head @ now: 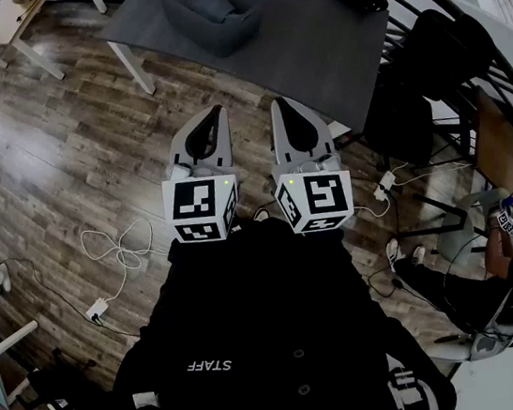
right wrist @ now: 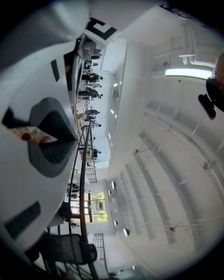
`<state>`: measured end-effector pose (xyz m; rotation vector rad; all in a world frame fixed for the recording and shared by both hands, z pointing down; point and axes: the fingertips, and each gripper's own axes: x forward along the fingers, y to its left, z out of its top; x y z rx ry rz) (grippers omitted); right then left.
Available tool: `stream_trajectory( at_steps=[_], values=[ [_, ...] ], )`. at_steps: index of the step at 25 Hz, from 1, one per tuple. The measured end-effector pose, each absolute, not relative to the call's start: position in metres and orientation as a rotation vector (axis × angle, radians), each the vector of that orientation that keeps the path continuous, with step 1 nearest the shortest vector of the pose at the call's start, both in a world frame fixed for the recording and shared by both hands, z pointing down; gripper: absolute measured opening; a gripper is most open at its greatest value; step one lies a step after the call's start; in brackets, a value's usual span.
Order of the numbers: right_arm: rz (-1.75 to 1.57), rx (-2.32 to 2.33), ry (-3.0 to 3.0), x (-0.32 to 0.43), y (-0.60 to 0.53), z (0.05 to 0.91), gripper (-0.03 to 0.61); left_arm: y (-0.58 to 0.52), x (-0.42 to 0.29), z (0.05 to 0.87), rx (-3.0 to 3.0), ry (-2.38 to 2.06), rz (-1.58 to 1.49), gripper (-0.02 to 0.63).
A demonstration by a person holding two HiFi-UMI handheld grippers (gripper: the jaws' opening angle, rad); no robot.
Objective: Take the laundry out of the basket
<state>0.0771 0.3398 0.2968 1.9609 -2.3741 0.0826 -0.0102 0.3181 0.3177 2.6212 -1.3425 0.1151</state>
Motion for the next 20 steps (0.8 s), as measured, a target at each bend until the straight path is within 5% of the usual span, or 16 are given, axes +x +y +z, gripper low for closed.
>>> stream_trajectory(
  at_steps=[20],
  values=[
    [0.147, 1.983, -2.442, 0.038, 0.307, 0.306, 0.013, 0.288, -0.059, 0.340, 2.579, -1.351, 0.133, 0.000]
  ],
)
